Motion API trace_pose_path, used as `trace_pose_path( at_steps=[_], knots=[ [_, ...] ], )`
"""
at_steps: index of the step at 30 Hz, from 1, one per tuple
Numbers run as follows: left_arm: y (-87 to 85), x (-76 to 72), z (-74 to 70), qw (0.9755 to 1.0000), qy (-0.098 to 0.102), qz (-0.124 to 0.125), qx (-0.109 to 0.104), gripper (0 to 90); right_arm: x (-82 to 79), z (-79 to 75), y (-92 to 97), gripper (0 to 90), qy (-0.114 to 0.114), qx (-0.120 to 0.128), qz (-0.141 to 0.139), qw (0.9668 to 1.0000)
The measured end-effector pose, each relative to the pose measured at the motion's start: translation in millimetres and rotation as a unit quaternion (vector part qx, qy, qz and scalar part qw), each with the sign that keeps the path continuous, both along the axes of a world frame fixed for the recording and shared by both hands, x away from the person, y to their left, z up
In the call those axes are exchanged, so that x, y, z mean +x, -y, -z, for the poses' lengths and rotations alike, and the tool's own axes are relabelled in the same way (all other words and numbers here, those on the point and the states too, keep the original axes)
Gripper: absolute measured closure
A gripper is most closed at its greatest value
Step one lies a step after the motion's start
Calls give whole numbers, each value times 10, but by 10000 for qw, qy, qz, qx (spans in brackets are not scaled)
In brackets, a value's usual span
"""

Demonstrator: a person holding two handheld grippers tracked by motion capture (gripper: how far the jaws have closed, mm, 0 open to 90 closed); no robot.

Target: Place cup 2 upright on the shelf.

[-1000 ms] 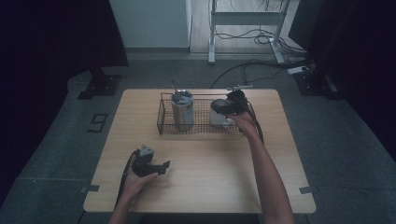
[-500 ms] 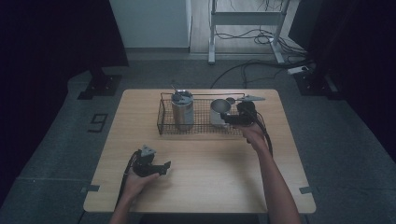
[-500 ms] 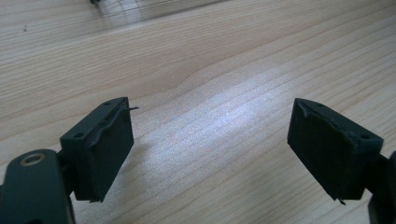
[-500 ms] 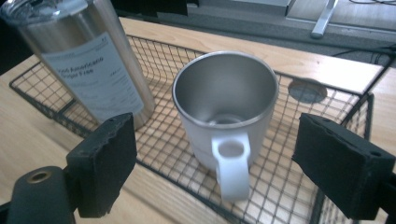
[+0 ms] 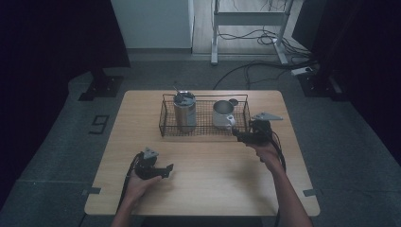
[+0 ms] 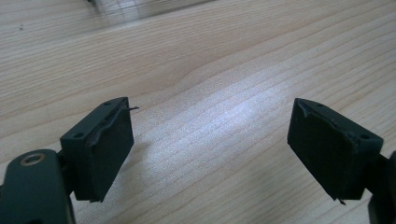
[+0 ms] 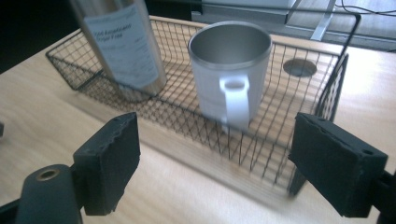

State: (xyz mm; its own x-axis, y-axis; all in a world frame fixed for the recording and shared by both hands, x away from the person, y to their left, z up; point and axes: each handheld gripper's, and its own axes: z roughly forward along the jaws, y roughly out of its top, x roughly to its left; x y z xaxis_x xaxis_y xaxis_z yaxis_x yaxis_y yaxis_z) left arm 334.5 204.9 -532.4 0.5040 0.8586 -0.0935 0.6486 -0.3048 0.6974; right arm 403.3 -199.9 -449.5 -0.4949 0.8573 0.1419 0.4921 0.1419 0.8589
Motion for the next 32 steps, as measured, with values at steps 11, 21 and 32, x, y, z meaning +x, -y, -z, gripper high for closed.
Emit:
trace_pose_path(
  at_steps=[11,21,32],
  knots=[
    [8,-4,3,10000,-6,18,20,146,-419,242,196,175,73,125,136,9998],
    [26,-11,5,10000,-15,49,13,145,-676,560,368,207,-96,125,257,9995],
    [44,-17,10,10000,-19,70,51,146,-686,628,370,193,-118,80,378,9992]
  ],
)
